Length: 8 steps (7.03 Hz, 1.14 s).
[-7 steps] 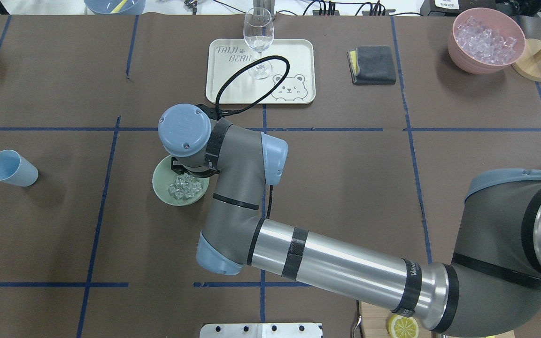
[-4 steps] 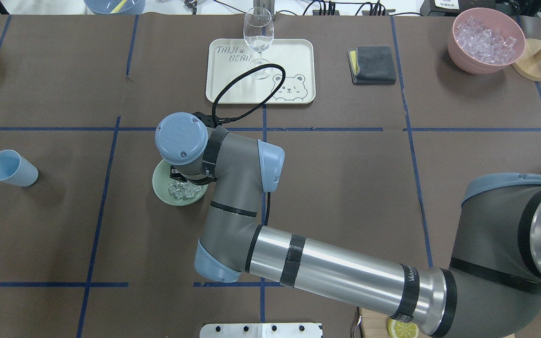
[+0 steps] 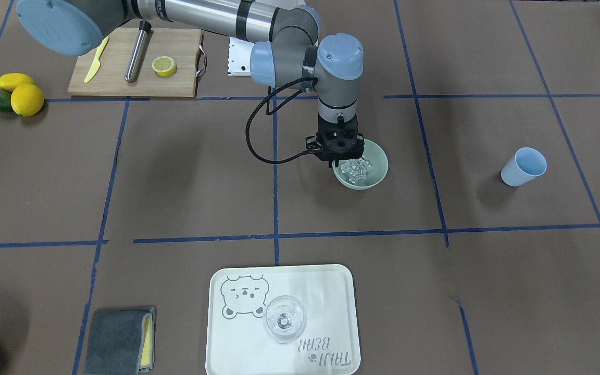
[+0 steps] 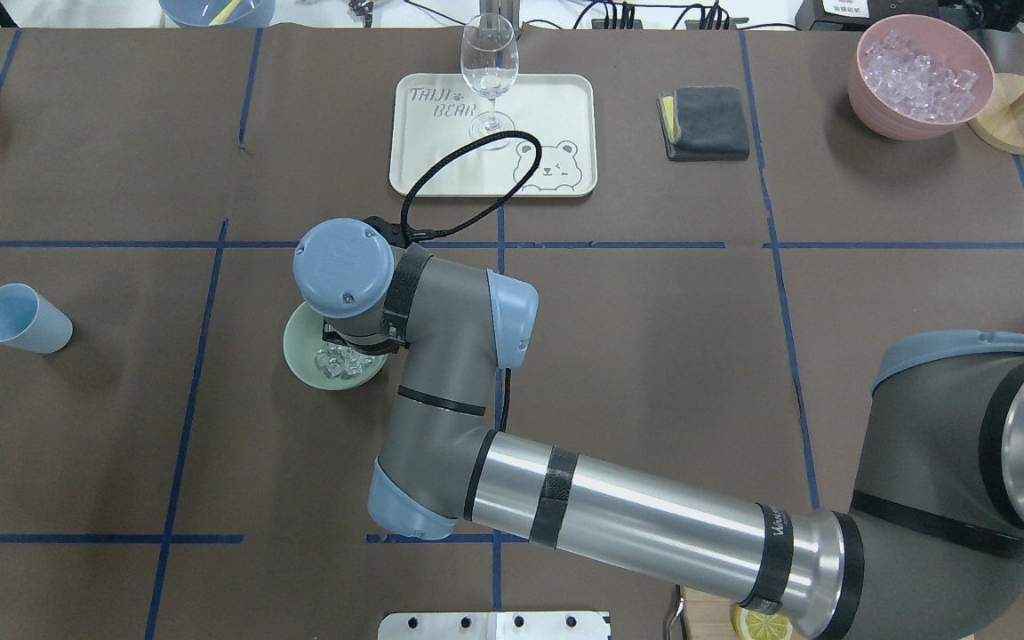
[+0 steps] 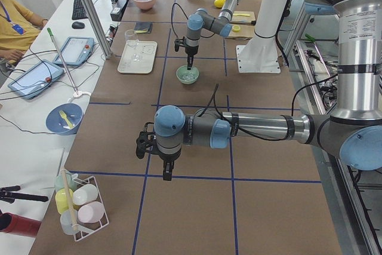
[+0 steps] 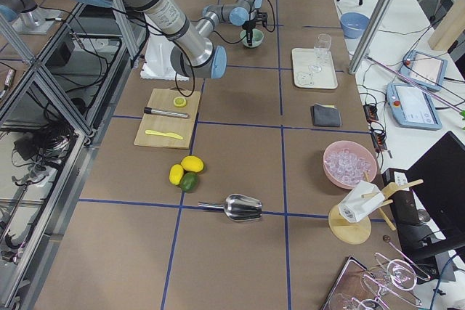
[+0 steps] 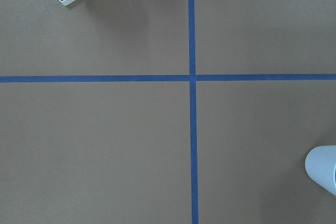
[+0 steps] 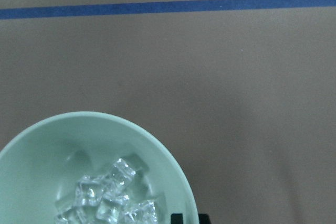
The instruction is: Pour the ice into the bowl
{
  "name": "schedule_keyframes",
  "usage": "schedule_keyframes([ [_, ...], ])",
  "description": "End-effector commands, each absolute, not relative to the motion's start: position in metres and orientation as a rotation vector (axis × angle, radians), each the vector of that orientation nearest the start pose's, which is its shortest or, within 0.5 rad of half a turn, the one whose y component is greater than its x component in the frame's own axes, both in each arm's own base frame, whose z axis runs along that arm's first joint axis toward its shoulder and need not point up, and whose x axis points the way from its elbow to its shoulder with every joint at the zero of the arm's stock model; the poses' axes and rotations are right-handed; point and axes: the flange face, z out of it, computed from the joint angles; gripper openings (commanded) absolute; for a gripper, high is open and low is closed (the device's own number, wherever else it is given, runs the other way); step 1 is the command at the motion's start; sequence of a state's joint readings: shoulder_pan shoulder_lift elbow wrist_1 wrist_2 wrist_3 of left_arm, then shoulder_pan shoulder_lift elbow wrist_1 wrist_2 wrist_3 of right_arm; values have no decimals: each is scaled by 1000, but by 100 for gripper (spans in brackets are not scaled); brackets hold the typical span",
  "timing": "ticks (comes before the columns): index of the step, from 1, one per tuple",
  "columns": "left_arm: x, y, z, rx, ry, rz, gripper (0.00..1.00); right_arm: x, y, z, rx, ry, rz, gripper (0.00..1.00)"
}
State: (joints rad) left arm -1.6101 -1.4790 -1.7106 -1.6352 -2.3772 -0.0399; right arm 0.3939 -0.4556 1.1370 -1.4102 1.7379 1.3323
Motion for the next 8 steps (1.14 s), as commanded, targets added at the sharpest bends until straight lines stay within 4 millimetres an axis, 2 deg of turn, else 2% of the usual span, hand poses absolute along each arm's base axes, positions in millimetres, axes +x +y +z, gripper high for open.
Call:
schedule_keyframes([
  [1,-79,-457,624,105,808,-29,100,-717,-423,91,99,-854,103,0],
  [2,-79,-457,626,101,809,-30,100,-707,-423,79,109,-875,98,0],
  [3,-79,-456,629,97,809,-32,100,-690,-436,70,116,-879,111,0],
  [4,-79,-456,629,101,809,-24,100,-660,-457,62,94,-887,125,0],
  [5,-80,-457,624,112,807,-20,100,-625,-476,63,81,-875,99,0],
  [6,-80,-457,623,114,807,-19,100,-574,-495,78,91,-881,74,0],
  [7,-79,-457,623,113,809,-19,100,-512,-511,128,93,-895,41,0],
  [8,-79,-457,623,111,809,-20,100,-455,-510,182,106,-885,54,0],
])
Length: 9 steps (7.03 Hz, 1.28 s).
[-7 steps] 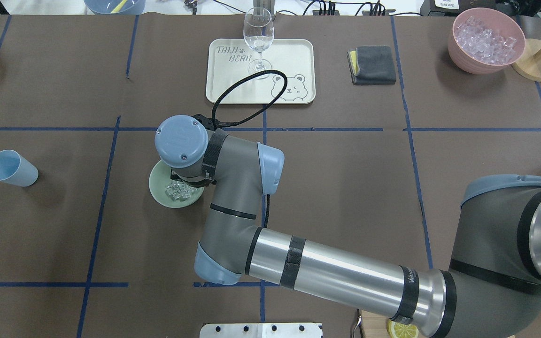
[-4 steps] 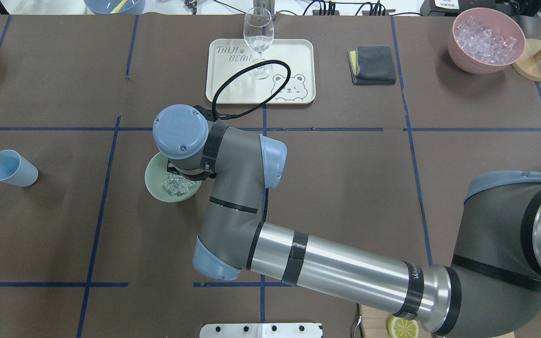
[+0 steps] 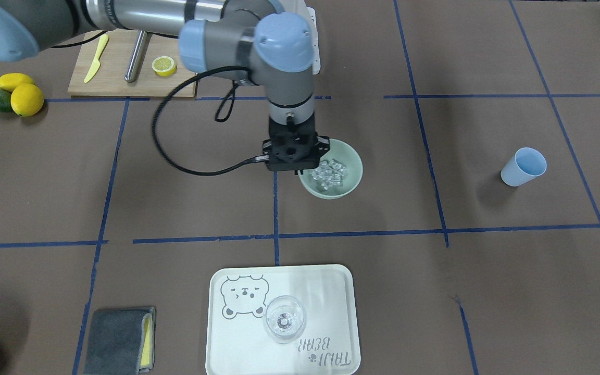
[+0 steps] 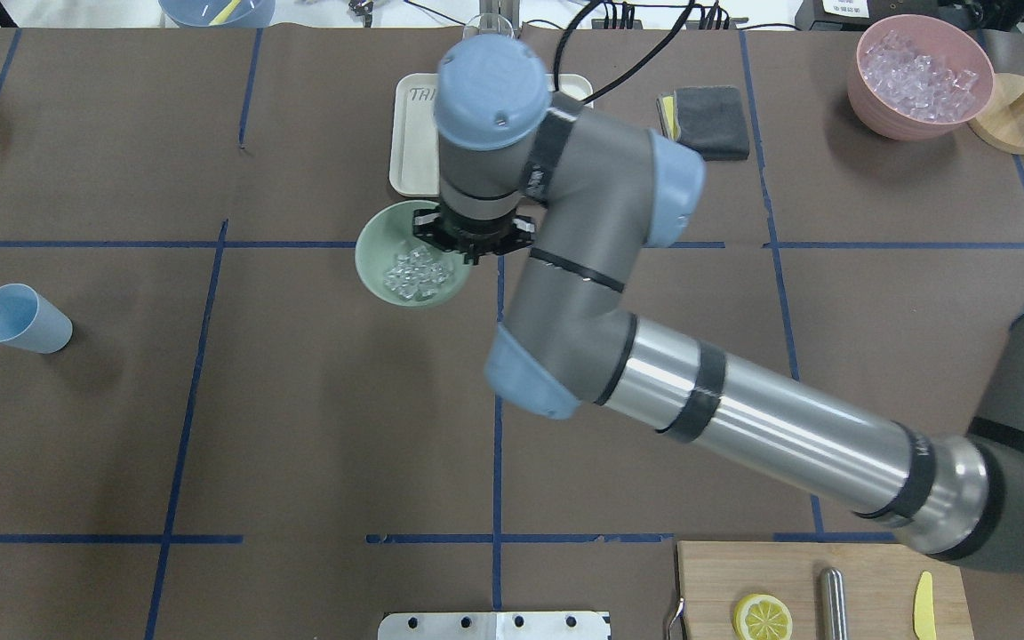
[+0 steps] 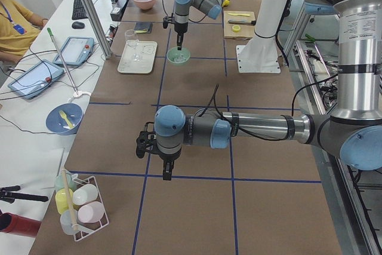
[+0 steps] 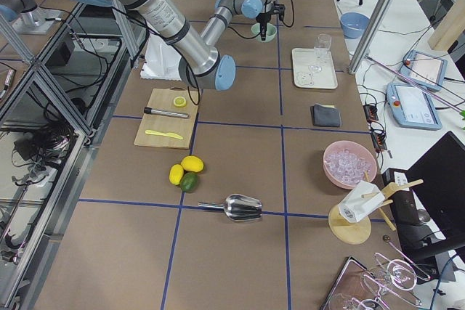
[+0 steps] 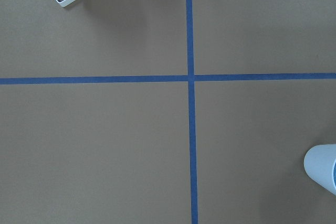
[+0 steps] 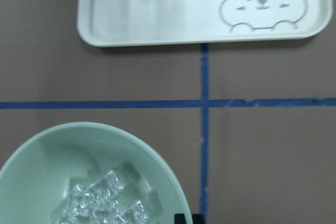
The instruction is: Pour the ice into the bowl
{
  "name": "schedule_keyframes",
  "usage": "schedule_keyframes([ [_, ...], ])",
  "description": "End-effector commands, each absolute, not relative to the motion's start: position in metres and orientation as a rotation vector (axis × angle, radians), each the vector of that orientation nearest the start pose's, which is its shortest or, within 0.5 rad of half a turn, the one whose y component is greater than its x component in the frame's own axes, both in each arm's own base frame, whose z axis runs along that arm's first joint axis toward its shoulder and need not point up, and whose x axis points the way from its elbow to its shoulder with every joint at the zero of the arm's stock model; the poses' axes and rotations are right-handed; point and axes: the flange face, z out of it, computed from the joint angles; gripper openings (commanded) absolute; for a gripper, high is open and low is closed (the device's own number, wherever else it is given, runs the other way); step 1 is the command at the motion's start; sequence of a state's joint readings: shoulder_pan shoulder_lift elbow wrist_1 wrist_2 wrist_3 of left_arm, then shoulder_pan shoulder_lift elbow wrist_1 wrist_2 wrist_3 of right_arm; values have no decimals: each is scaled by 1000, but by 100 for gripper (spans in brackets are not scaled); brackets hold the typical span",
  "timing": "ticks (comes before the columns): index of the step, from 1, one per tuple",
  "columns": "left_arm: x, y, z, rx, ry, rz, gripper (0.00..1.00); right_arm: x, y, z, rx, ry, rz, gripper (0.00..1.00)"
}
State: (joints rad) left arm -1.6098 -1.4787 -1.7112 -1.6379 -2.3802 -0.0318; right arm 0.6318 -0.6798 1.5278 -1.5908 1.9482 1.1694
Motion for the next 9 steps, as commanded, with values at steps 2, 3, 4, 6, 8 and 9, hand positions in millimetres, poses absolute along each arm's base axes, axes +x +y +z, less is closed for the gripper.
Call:
schedule_keyframes([
  [2,-79,-457,628,104,810,-23,100,-375,-502,259,159,-840,-19,0],
  [3,-79,-457,628,102,810,-24,100,-329,-509,296,142,-842,-69,0],
  [4,-79,-457,628,102,810,-24,100,-292,-510,340,142,-870,-106,0],
  [6,-79,-457,628,102,810,-24,100,-215,-482,442,123,-928,-82,0],
  [8,-79,-457,627,105,810,-22,100,-181,-448,506,95,-904,-46,0],
  [9,-78,-457,628,103,810,-22,100,-177,-440,532,104,-907,-48,0],
])
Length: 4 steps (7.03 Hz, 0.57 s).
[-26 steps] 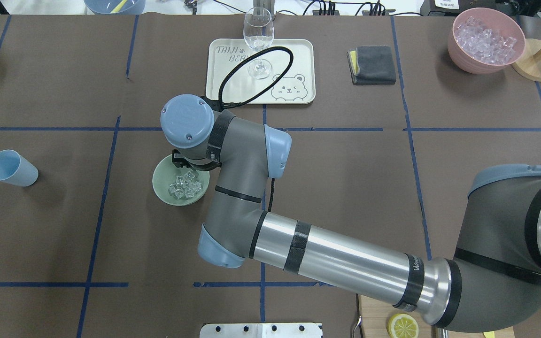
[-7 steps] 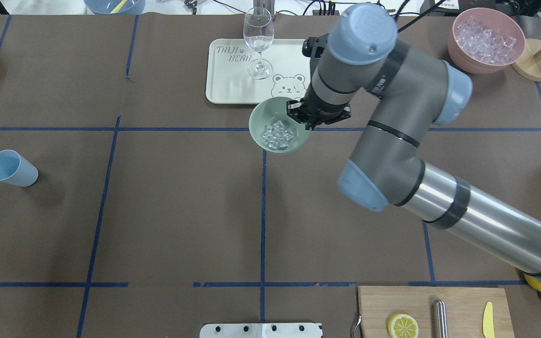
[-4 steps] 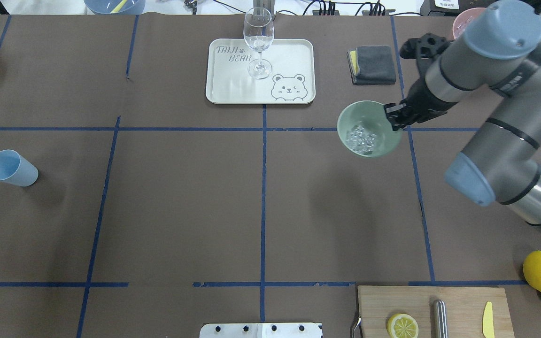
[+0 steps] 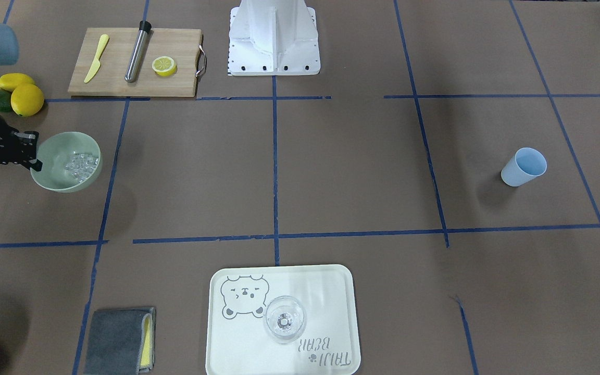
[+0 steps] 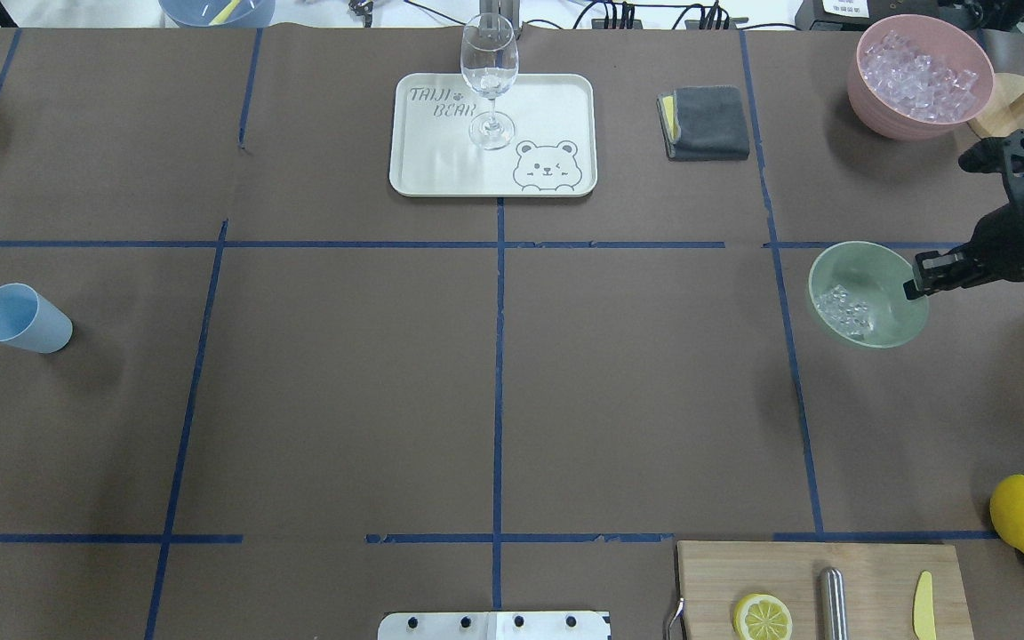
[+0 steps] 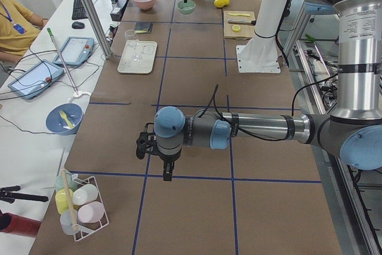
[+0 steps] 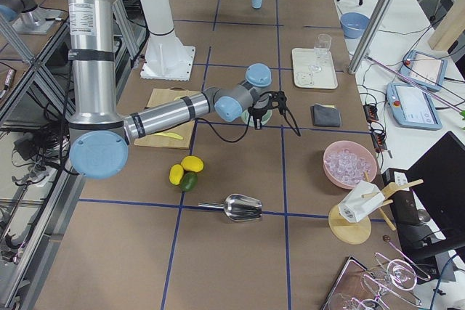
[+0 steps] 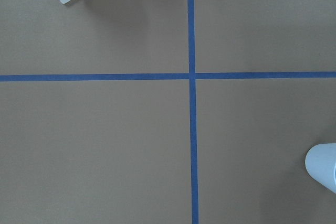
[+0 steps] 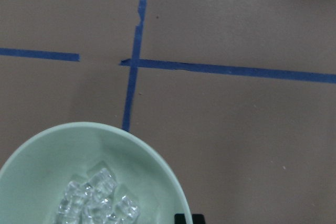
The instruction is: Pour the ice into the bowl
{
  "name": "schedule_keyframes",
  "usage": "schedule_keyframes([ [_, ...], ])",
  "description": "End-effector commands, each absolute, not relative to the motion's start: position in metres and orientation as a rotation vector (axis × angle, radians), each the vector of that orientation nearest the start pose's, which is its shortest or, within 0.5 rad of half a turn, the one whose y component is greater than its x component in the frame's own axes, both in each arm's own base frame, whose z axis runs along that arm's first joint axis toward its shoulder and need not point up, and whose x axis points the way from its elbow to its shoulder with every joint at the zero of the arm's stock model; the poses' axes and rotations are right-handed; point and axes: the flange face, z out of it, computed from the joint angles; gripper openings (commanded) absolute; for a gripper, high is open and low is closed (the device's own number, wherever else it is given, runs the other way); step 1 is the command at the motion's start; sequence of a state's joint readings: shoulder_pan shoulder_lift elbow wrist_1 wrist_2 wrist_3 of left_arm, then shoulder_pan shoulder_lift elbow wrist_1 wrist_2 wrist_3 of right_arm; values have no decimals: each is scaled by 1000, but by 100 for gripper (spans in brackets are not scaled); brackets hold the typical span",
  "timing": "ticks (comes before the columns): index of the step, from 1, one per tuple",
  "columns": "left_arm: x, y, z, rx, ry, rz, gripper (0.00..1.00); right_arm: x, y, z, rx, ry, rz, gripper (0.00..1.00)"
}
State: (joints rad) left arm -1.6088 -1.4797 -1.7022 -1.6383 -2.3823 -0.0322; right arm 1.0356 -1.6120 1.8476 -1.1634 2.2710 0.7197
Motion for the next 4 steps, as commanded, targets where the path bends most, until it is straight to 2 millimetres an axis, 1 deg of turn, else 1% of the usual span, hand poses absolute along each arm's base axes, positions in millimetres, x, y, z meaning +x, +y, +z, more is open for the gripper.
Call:
schedule_keyframes([
  [1,-78,-458,627,105,810,-21,100,-175,-438,567,127,-922,-58,0],
  [2,-78,-458,627,106,810,-20,100,-177,-437,593,130,-925,-60,0],
  [3,-78,-458,627,108,810,-20,100,-176,-437,603,125,-920,-59,0],
  [4,-78,-458,626,109,810,-19,100,-176,-437,605,121,-919,-55,0],
])
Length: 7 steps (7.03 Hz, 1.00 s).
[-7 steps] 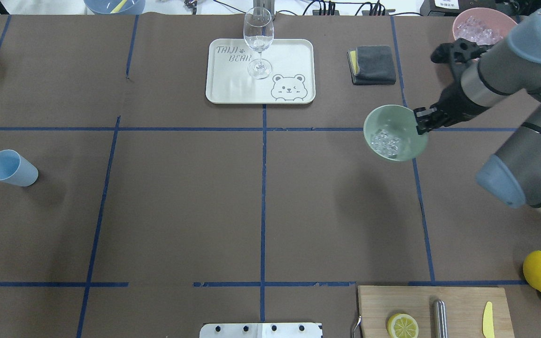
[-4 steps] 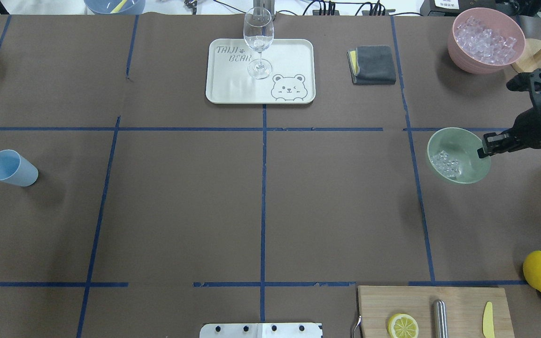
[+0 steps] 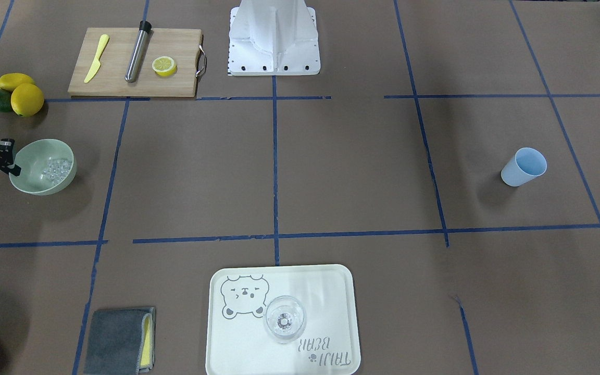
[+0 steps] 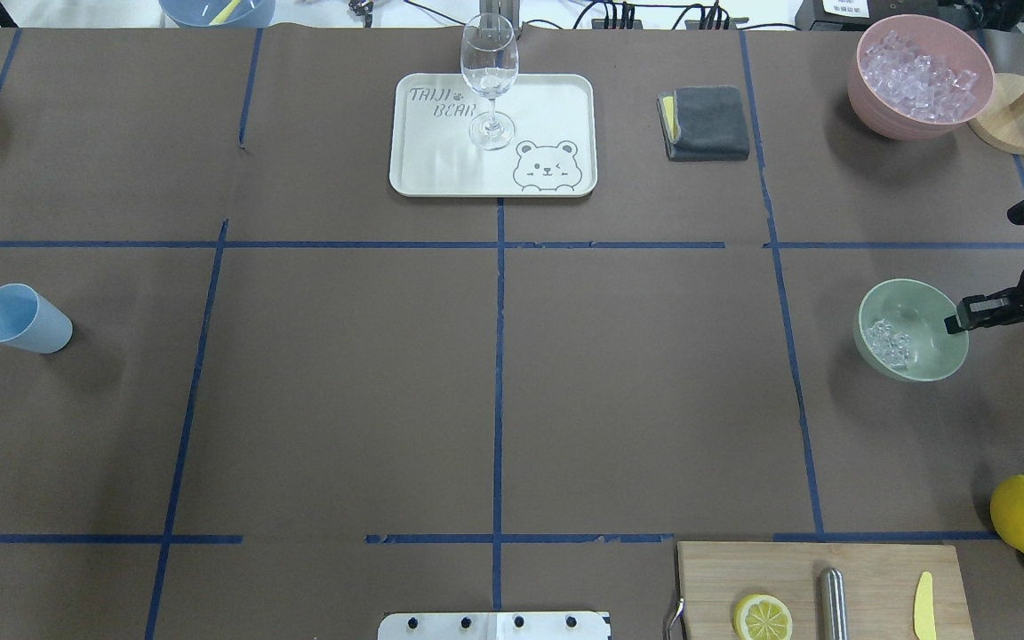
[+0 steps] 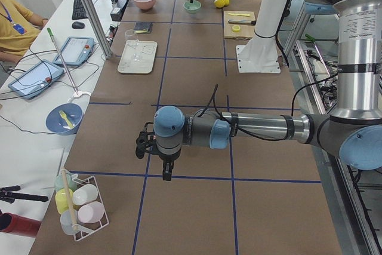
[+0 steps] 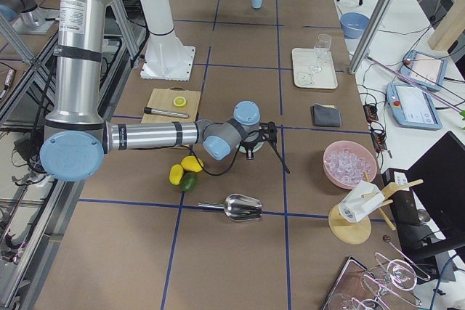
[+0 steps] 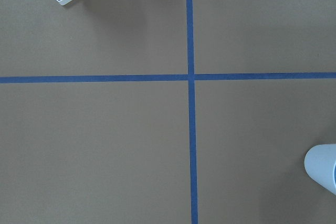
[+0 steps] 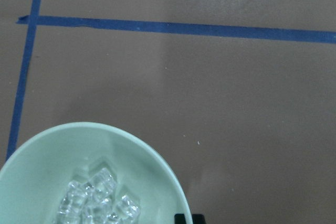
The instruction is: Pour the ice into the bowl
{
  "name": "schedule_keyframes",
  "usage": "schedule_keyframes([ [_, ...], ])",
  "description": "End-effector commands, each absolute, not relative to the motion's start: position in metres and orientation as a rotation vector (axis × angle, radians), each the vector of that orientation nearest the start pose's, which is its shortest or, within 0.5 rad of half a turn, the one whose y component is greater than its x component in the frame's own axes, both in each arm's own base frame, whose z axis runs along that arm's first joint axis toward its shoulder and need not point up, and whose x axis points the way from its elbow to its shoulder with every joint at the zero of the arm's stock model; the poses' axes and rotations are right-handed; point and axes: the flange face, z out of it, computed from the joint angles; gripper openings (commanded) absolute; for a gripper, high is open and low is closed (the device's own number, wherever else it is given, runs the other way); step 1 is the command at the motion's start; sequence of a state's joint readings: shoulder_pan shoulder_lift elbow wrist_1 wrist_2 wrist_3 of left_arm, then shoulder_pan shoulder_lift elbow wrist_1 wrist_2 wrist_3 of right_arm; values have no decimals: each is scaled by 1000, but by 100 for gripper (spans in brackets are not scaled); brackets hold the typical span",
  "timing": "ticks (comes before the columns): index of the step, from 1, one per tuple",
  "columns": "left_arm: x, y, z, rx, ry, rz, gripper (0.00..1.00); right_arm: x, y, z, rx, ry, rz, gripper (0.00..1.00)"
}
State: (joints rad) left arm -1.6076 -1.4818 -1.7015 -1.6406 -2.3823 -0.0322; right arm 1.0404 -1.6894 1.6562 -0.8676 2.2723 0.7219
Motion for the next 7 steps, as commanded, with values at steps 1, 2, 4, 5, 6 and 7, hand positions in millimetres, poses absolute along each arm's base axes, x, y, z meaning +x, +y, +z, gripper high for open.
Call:
schedule_keyframes([
  [1,-78,-458,626,109,810,-19,100,-177,-438,605,124,-919,-56,6],
  [2,-78,-459,626,111,810,-18,100,-177,-439,603,129,-920,-57,43],
  [4,-78,-459,625,112,810,-18,100,-178,-445,592,167,-911,-57,100],
  [5,-78,-459,625,112,810,-18,100,-157,-451,594,175,-898,-14,100],
  [6,-78,-459,625,112,810,-18,100,-142,-458,596,186,-882,-3,100],
  [7,-78,-459,623,114,810,-18,100,-96,-468,610,207,-815,-76,100],
])
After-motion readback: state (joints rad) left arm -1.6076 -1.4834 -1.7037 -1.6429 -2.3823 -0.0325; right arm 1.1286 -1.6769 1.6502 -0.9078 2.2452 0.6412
